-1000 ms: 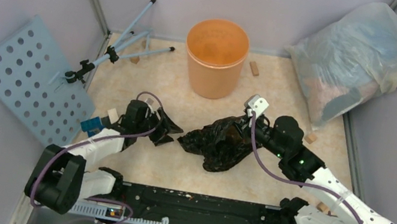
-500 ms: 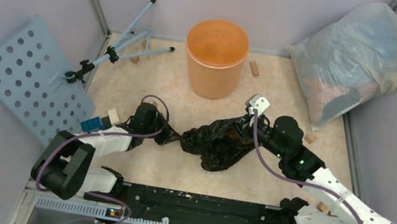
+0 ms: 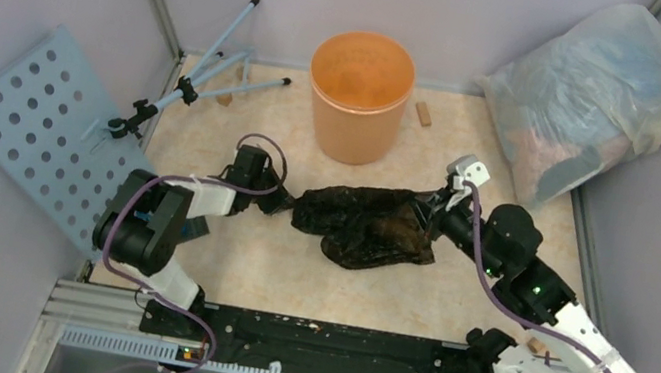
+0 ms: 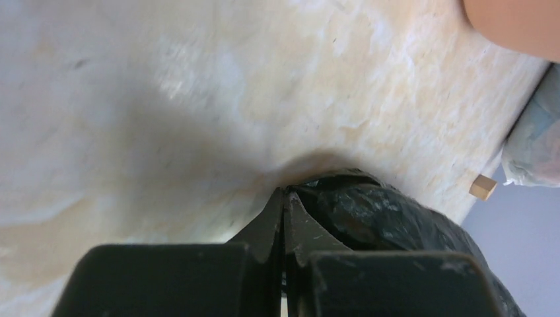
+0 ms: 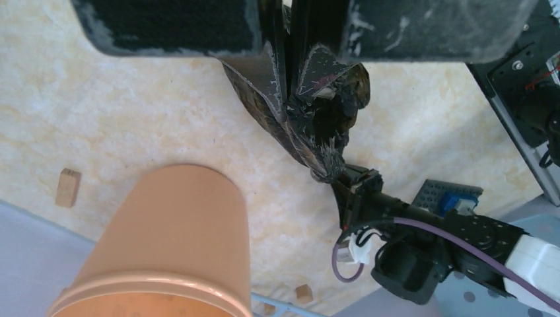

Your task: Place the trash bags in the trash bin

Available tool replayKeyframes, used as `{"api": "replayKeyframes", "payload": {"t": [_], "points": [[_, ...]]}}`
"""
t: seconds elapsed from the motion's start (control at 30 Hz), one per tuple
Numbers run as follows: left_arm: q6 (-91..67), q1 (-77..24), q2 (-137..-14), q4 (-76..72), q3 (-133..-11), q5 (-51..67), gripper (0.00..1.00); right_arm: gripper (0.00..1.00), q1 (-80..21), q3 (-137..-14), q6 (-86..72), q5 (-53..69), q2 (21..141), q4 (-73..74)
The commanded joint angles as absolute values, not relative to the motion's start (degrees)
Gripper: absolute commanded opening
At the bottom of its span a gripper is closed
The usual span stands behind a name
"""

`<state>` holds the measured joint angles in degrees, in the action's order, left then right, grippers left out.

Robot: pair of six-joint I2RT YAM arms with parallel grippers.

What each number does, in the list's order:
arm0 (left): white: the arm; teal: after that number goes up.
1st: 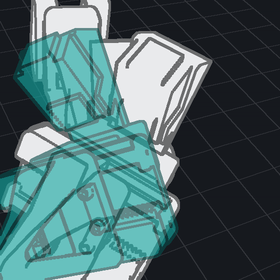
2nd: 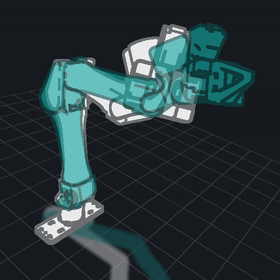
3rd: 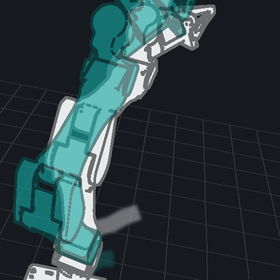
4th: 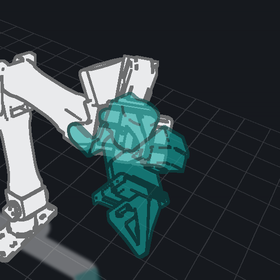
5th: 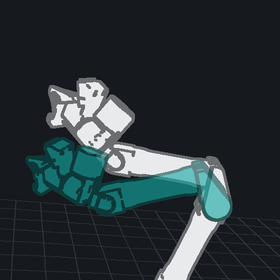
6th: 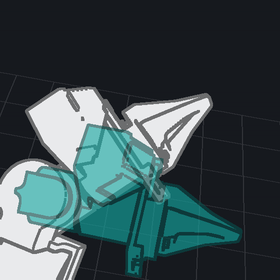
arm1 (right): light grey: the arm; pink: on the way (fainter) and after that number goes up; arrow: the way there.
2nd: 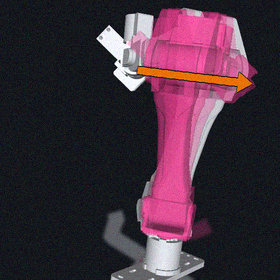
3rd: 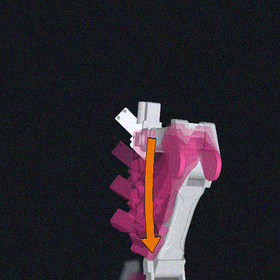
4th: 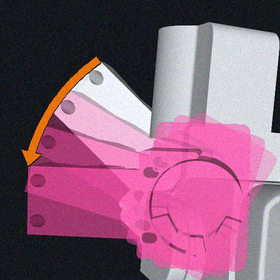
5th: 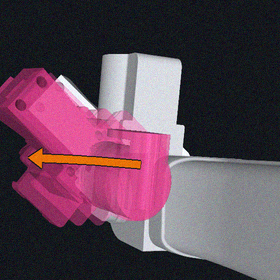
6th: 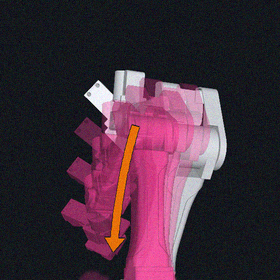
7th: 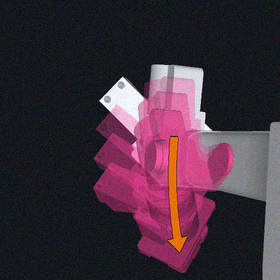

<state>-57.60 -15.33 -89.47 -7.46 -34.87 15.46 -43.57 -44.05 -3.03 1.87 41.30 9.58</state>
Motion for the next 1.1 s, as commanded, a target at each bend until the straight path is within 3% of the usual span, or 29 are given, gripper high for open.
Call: {"api": "replayKeyframes", "payload": {"t": [0.0,0.13,0.17,0.2,0.27,0.3,0.4,0.5,0.6,0.77,0.83,0.93,1.07], "points": [[-53.87,-15.19,-93.11,-9.13,-40.10,13.66,0.00,0.00,-42.99,-48.43,-4.60,0.18,40.78,11.61],[-51.90,-15.21,-94.72,-11.16,-43.88,15.04,0.00,0.00,-42.98,-49.07,-5.31,0.18,42.07,11.89],[-51.30,-15.21,-94.77,-11.79,-44.95,15.97,0.05,0.00,-42.98,-49.17,-5.64,0.18,42.47,11.83],[-50.53,-15.21,-94.64,-12.38,-45.98,16.76,0.17,0.00,-42.98,-49.28,-5.85,-0.98,42.89,11.76],[-49.59,-15.29,-93.88,-12.04,-48.43,16.35,0.50,0.00,-42.98,-49.35,-6.80,-2.03,43.47,11.35],[-48.97,-15.29,-93.02,-11.36,-49.20,14.94,0.60,0.00,-42.93,-49.13,-7.72,-3.55,43.39,10.87],[-47.91,-15.29,-86.90,-8.59,-48.86,8.86,0.74,0.00,-43.00,-48.33,-10.29,-9.87,43.01,9.13],[-44.94,-15.29,-80.26,-5.79,-46.39,5.25,0.73,0.00,-42.98,-47.47,-11.91,-13.04,42.43,7.65],[-37.96,-15.29,-74.59,-1.45,-43.85,6.98,0.67,0.00,-42.98,-47.08,-12.39,-13.80,42.89,6.77],[-26.04,-15.29,-65.72,4.75,-38.47,19.78,0.53,0.00,-42.98,-47.44,-12.57,-14.00,44.86,6.26],[-22.80,-15.29,-62.08,4.18,-35.55,27.89,0.55,0.00,-42.98,-47.82,-12.92,-14.24,45.81,6.40],[-21.79,-16.33,-56.17,0.86,-30.75,38.62,0.66,0.00,-42.98,-48.54,-13.38,-14.34,47.27,6.88],[-23.36,-24.30,-50.41,-5.59,-25.55,37.17,0.74,0.00,-42.98,-48.88,-14.05,-13.82,48.09,7.32]]}}
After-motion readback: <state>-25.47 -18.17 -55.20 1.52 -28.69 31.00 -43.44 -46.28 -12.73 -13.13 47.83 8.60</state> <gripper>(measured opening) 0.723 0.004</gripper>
